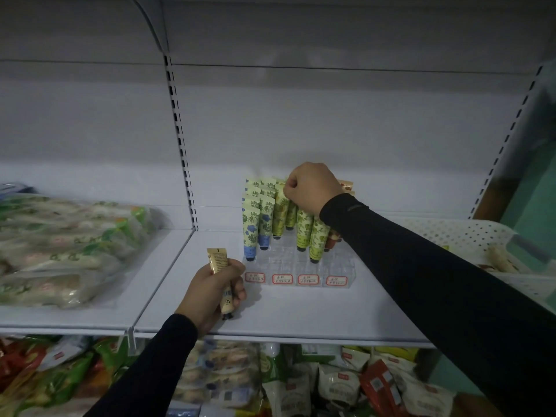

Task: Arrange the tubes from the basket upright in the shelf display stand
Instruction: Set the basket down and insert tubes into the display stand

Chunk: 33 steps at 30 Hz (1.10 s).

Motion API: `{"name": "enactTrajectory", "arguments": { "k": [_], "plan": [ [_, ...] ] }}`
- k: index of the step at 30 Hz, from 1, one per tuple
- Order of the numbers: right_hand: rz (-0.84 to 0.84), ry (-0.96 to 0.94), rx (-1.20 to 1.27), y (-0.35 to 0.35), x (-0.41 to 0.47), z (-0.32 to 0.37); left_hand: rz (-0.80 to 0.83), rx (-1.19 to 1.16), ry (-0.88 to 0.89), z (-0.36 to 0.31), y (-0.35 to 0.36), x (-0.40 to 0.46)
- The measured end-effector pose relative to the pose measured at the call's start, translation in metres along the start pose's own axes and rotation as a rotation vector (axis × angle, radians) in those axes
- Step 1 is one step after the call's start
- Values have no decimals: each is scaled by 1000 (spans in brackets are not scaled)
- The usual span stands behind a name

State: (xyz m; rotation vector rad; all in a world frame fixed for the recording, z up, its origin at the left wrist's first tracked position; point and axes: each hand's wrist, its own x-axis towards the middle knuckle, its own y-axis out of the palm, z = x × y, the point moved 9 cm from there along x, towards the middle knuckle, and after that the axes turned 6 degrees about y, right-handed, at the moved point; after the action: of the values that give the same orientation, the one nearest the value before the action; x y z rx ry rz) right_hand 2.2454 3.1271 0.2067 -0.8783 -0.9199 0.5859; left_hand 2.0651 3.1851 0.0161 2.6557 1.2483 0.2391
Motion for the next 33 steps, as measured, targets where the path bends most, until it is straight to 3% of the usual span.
{"name": "enactTrajectory", "arguments": {
  "k": [11,33],
  "plan": [
    [-7,-17,-88,2,7,3,7,11,12,0,1,0],
    [-32,-49,-30,5,1,4,8,2,6,2,0,1]
  ]
}}
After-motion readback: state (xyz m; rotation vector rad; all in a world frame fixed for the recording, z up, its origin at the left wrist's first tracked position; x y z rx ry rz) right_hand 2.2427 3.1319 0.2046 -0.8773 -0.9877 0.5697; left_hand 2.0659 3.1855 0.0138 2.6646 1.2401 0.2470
